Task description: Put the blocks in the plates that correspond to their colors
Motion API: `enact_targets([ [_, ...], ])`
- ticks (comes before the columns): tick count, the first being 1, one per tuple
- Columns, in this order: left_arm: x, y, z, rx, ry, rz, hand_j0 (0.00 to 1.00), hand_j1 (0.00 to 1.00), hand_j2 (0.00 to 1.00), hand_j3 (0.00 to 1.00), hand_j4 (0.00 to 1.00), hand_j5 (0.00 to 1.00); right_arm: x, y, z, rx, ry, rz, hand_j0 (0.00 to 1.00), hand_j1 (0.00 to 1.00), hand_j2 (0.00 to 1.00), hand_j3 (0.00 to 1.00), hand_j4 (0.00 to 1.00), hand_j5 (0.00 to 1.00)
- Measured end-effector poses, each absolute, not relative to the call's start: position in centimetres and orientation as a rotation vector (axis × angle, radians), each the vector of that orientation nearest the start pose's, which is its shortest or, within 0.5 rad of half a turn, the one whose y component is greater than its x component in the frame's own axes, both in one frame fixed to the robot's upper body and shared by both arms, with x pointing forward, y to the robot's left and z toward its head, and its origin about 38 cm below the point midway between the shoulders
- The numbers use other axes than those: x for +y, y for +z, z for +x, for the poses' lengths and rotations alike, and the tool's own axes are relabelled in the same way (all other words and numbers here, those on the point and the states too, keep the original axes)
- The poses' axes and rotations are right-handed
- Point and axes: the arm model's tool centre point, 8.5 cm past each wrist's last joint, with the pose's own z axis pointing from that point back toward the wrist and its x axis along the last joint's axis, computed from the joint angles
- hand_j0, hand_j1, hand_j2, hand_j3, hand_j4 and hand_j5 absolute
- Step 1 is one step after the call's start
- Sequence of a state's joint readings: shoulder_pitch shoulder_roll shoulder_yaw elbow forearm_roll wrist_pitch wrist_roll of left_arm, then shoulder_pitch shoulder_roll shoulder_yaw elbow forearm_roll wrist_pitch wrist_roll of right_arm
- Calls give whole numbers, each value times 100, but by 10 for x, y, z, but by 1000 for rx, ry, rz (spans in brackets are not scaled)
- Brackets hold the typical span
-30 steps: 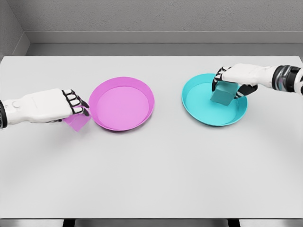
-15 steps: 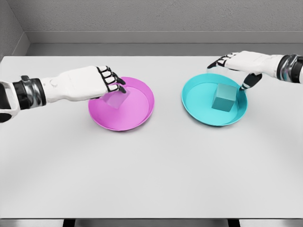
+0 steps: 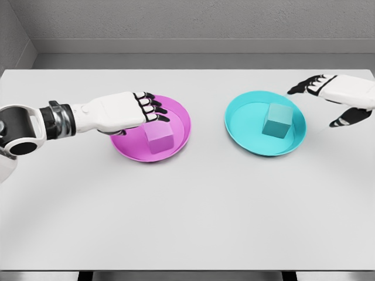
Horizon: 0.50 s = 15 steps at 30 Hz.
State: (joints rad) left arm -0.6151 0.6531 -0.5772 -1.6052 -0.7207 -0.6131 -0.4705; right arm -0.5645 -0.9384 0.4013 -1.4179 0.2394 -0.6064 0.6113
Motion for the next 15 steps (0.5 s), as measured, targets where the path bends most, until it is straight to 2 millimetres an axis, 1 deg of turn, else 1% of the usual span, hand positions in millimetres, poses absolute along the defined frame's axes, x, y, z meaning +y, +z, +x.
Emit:
enact_targets([
  [2,219,223,422,1885,2790,-697,100,100,100,100,100,100,-383,262,425,-1398,1916,-475,100,100,100,100,100,100],
  [3,226,224,422,1899,2799,-690,100,100,100,100,100,100,-384,261,425,-1396,1916,-472,100,100,100,100,100,100],
  [8,276,236,414,1940,2883,-675,100,100,100,100,100,100,-385,262,424,-1398,1915,-476,100,100,100,100,100,100],
  [11,308,240,407,1903,2966,-700,100,100,100,100,100,100,-385,263,424,-1398,1915,-476,100,100,100,100,100,100],
  [13,325,246,404,1872,2999,-735,100,100,100,100,100,100,-385,263,424,-1398,1916,-476,100,100,100,100,100,100],
  [15,336,242,399,1848,3042,-737,100,100,100,100,100,100,-385,263,424,-1399,1916,-476,100,100,100,100,100,100],
])
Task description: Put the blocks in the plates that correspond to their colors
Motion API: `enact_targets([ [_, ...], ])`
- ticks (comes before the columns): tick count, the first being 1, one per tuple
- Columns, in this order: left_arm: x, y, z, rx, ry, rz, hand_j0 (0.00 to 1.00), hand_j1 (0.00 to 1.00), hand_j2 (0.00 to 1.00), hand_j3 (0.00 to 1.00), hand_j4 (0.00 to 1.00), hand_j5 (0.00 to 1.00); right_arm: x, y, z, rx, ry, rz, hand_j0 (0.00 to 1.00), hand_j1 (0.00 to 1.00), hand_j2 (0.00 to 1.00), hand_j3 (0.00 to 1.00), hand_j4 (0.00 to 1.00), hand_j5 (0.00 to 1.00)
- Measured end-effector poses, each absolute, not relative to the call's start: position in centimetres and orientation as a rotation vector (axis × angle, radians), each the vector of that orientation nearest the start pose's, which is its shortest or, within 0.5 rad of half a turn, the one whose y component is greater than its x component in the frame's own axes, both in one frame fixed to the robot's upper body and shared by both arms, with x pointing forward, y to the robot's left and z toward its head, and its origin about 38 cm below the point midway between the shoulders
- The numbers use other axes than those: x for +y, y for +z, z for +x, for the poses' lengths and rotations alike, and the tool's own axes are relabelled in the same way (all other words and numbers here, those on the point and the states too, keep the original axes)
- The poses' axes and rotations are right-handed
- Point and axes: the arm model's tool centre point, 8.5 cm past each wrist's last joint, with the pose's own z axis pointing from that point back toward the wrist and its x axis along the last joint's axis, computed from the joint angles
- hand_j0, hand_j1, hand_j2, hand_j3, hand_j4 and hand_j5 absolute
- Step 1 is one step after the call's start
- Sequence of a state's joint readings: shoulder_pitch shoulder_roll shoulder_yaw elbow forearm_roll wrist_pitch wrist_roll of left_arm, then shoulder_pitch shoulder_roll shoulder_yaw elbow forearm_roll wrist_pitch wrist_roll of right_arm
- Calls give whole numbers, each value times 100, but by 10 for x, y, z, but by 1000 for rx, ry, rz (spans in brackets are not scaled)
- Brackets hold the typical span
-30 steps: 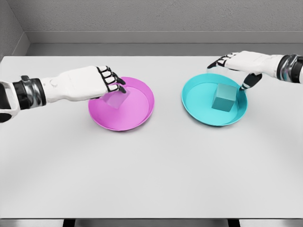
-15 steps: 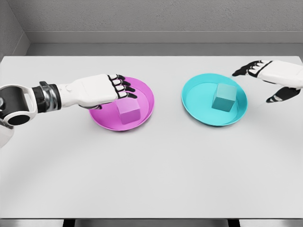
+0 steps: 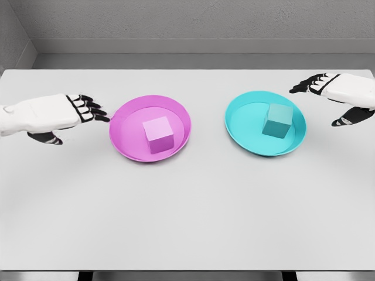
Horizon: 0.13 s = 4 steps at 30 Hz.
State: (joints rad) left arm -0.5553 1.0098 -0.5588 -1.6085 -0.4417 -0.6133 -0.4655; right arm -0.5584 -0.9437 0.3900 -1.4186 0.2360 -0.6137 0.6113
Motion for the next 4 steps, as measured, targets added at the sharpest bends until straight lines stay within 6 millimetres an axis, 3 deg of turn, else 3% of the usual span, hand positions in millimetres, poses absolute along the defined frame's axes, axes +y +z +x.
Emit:
enact_targets([
  [4,346,243,395,1839,3067,-751,100,100,100,100,100,100,-384,262,424,-1397,1917,-474,100,100,100,100,100,100],
])
